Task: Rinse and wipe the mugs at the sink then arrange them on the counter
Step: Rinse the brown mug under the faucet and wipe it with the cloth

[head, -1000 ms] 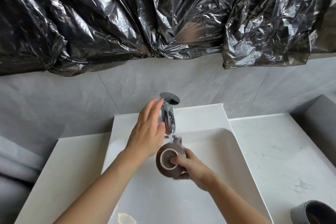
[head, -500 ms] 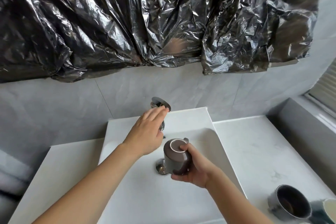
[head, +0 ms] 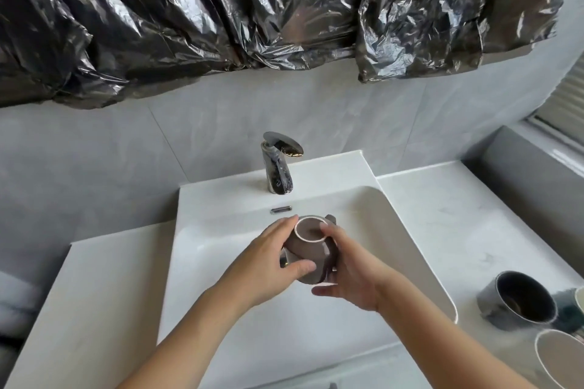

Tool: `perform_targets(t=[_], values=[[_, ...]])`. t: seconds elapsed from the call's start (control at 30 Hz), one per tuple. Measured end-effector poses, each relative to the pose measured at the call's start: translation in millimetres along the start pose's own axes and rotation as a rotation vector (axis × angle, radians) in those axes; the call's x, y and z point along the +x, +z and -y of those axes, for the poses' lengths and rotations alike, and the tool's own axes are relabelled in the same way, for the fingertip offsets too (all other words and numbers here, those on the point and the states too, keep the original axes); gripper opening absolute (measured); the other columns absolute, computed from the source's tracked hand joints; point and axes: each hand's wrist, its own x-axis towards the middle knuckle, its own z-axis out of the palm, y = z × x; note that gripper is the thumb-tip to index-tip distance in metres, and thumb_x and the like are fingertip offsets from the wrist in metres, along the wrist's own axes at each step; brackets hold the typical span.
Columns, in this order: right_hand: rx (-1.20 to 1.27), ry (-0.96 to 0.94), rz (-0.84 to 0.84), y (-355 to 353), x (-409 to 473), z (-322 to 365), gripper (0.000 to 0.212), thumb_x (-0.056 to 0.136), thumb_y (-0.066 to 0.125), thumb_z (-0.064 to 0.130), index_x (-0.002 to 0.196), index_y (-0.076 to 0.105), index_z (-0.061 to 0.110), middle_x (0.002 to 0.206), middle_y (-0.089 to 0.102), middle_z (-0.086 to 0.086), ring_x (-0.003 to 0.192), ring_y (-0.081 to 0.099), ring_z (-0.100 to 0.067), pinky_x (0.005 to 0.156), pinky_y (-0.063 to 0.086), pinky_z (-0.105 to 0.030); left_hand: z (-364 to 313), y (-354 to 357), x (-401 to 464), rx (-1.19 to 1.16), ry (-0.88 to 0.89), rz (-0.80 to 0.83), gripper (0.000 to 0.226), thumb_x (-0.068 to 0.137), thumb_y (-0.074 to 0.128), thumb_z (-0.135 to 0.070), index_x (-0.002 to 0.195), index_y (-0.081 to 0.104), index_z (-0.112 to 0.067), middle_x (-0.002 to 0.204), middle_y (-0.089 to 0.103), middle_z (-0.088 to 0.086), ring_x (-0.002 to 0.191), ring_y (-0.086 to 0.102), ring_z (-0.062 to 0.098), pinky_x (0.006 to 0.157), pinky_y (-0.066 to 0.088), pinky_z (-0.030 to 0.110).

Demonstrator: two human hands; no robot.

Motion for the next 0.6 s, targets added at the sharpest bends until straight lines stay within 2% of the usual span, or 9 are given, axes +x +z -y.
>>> perform_targets(t=[0.07, 0.13, 0.2, 0.27, 0.37, 0.43, 0.53, 0.6], values=[[-0.021, -0.055, -0.035, -5.2, 6.4, -2.1, 0.053, 0.093, 0.041, 0.065, 0.127, 0.066, 0.032, 0.126, 0.070, 0.000, 0.109, 0.065, -0.020, 0.101, 0.049, -0.041, 8.8, -1.5, 6.2, -0.032, 0.055, -0.019, 0.086, 0.074, 0.070, -0.056, 0.149, 0.031, -0.041, 0.153, 0.031, -0.027, 0.135, 0.040, -0.004, 0.112, 0.039, 0.029], [-0.024, -0.096, -0.052, -10.2, 15.9, -13.6, 0.058, 0.098, 0.033, 0.061, 0.129, 0.066, 0.026, 0.128, 0.069, -0.001, 0.118, 0.063, -0.021, 0.111, 0.042, -0.043, 20.8, 4.6, 5.8, -0.105, 0.099, -0.045, 0.079, 0.074, 0.074, -0.048, 0.143, 0.036, -0.048, 0.149, 0.034, -0.030, 0.133, 0.041, -0.007, 0.111, 0.040, 0.026], [-0.074, -0.119, -0.042, -19.1, 22.0, -21.2, 0.060, 0.102, 0.025, 0.058, 0.131, 0.064, 0.022, 0.131, 0.068, 0.001, 0.120, 0.061, -0.016, 0.113, 0.040, -0.040, 32.1, 11.9, 8.1, -0.205, 0.141, -0.073, 0.069, 0.079, 0.078, -0.033, 0.132, 0.040, -0.057, 0.142, 0.040, -0.032, 0.127, 0.045, -0.011, 0.105, 0.042, 0.019], [-0.165, -0.127, -0.025, -24.8, 22.9, -28.4, 0.062, 0.103, 0.022, 0.057, 0.134, 0.060, 0.020, 0.129, 0.069, 0.003, 0.120, 0.062, -0.011, 0.112, 0.039, -0.037, 41.4, 20.9, 8.8, -0.303, 0.145, -0.087, 0.065, 0.084, 0.077, -0.026, 0.129, 0.040, -0.054, 0.139, 0.045, -0.026, 0.121, 0.049, -0.014, 0.097, 0.045, 0.012], [-0.304, -0.160, -0.032, -26.1, 22.2, -38.9, 0.067, 0.102, 0.019, 0.060, 0.129, 0.062, 0.017, 0.120, 0.073, 0.001, 0.115, 0.067, -0.012, 0.112, 0.039, -0.039, 53.0, 33.4, 8.0, -0.330, 0.169, -0.093, 0.065, 0.087, 0.070, -0.044, 0.142, 0.036, -0.045, 0.140, 0.047, -0.023, 0.123, 0.049, -0.009, 0.093, 0.043, 0.010], [-0.361, -0.207, -0.045, -22.7, 20.0, -47.4, 0.068, 0.101, 0.019, 0.062, 0.118, 0.065, 0.015, 0.116, 0.075, -0.002, 0.111, 0.069, -0.018, 0.108, 0.043, -0.040, 56.9, 41.4, 3.7, -0.326, 0.192, -0.096, 0.072, 0.081, 0.063, -0.060, 0.144, 0.031, -0.049, 0.139, 0.048, -0.026, 0.124, 0.047, -0.010, 0.095, 0.039, 0.014], [-0.415, -0.283, -0.063, -17.5, 7.9, -62.5, 0.066, 0.102, 0.019, 0.059, 0.107, 0.068, 0.015, 0.116, 0.074, -0.009, 0.111, 0.069, -0.025, 0.105, 0.046, -0.043, 54.5, 52.7, -10.5, -0.374, 0.220, -0.120, 0.078, 0.074, 0.067, -0.061, 0.142, 0.032, -0.046, 0.133, 0.051, -0.026, 0.115, 0.050, -0.015, 0.089, 0.041, 0.013], [-0.464, -0.296, -0.066, -16.3, -1.1, -74.6, 0.066, 0.103, 0.018, 0.058, 0.107, 0.067, 0.014, 0.119, 0.072, -0.013, 0.114, 0.067, -0.027, 0.105, 0.046, -0.044, 49.1, 60.8, -23.7, -0.396, 0.228, -0.169, 0.077, 0.074, 0.069, -0.057, 0.142, 0.036, -0.040, 0.131, 0.053, -0.022, 0.114, 0.052, -0.012, 0.086, 0.043, 0.013]])
